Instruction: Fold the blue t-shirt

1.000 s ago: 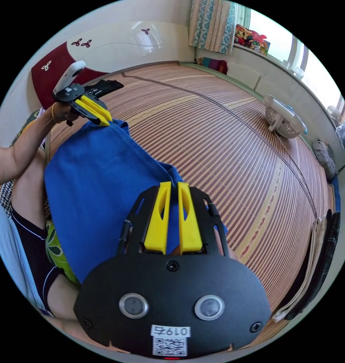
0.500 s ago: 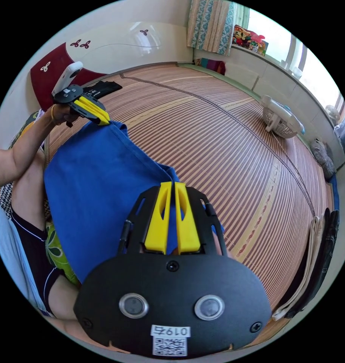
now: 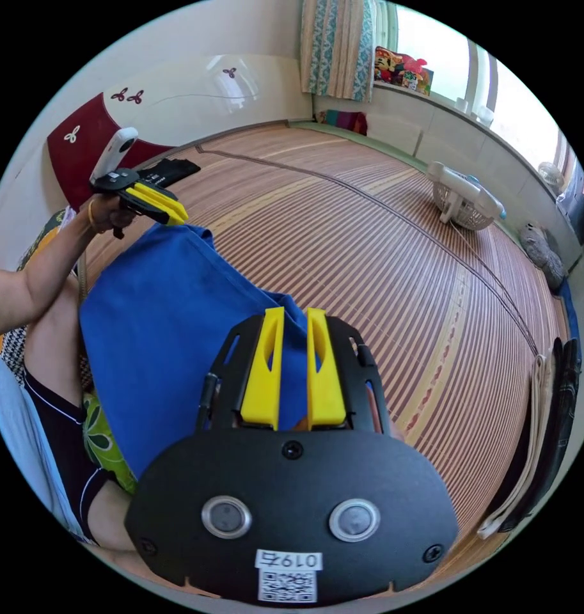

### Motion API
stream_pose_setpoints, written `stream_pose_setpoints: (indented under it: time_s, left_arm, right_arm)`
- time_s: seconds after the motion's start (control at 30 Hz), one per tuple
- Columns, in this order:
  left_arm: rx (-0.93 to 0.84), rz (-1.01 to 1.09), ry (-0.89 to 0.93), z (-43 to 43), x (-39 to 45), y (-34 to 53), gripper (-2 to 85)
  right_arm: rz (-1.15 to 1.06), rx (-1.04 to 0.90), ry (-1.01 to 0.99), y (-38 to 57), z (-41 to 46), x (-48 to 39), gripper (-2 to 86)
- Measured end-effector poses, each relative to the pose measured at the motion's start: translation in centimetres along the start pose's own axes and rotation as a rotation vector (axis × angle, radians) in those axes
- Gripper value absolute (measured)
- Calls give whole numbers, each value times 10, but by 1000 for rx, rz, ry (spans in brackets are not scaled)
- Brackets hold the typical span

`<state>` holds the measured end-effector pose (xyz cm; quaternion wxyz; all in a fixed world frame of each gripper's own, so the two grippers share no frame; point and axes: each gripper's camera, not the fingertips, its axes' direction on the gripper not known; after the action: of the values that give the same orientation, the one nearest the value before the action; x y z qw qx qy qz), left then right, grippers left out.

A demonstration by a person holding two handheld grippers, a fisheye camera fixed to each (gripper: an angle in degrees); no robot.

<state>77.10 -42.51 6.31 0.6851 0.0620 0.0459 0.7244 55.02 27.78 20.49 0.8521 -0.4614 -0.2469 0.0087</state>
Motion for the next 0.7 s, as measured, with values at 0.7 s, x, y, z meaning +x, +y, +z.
stream_pose_setpoints:
  time_s: [0.7]
  left_arm:
    - [-67,77,-116,1,16,-24,9]
  right_arm:
    - [-64,21,60,0,-1,4,-3]
